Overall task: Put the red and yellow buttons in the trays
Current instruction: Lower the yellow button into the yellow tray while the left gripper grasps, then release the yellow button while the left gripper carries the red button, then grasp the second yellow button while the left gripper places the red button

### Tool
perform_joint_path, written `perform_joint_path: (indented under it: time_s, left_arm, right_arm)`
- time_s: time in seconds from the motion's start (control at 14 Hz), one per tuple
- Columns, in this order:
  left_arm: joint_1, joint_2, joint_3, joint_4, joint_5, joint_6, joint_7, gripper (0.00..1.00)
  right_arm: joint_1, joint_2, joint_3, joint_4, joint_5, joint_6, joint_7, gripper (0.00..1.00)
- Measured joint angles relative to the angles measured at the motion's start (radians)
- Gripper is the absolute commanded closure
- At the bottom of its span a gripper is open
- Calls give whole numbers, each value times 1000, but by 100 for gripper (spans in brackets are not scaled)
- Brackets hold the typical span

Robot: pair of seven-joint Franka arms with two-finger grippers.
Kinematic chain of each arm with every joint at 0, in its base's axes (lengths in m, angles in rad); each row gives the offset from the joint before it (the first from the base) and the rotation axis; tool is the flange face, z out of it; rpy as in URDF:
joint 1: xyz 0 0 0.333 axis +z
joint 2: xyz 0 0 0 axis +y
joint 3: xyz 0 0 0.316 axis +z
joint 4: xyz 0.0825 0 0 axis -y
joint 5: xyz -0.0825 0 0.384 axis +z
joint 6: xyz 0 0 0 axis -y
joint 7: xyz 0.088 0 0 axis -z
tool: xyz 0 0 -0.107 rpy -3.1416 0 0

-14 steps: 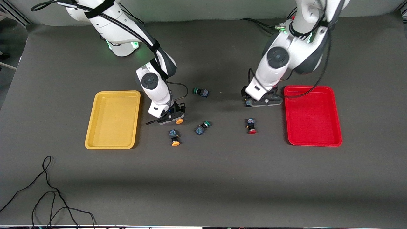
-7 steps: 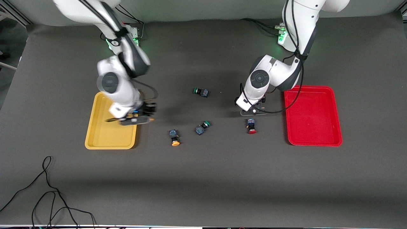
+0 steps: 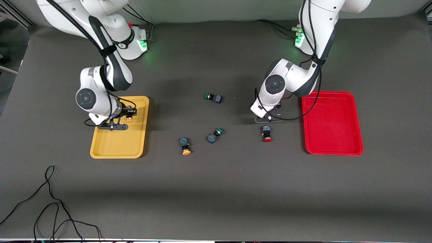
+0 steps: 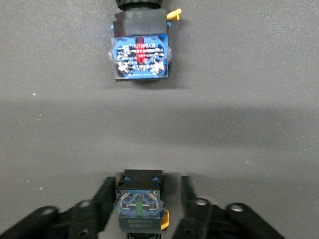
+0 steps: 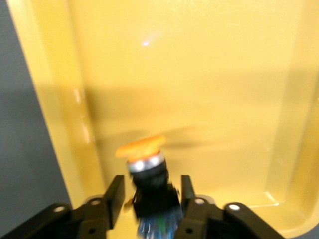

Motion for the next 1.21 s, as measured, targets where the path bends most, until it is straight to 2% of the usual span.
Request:
perform_joint_path:
  time_s: [0.14, 0.29, 0.36, 0.5, 0.64, 0.79, 1.0, 1.14, 1.21]
  left_arm:
    - [0, -1, 1, 0, 0, 0, 0, 71]
    - [0, -3, 6, 7, 0, -9, 0, 72]
    - [2, -11, 10, 26, 0, -46, 0, 72]
    - [26, -57, 16, 115, -1, -211, 0, 73]
    - [70, -120, 19, 244, -1, -407, 2, 74]
    - [124, -167, 22, 340, 0, -542, 30, 74]
    - [264, -192, 27, 367, 0, -630, 200, 74]
    - [399, -185, 33, 362, 2, -654, 382, 74]
    - [465, -179, 35, 352, 8, -649, 470, 74]
  right_arm:
    - [1, -7, -7, 32, 0, -7, 0, 0]
    - [12, -18, -6, 130, 2, -86, 6, 0]
    - [19, -19, -2, 199, 13, -135, 22, 0]
    - [25, 4, 33, 342, 89, -185, 54, 0]
    - [31, 81, 95, 475, 136, -196, 66, 0]
    - [49, 210, 155, 606, 141, -175, 108, 0]
    - [99, 396, 173, 728, 141, -62, 135, 0]
    - [116, 480, 176, 747, 141, 24, 137, 1]
    - [125, 507, 176, 749, 142, 54, 137, 5]
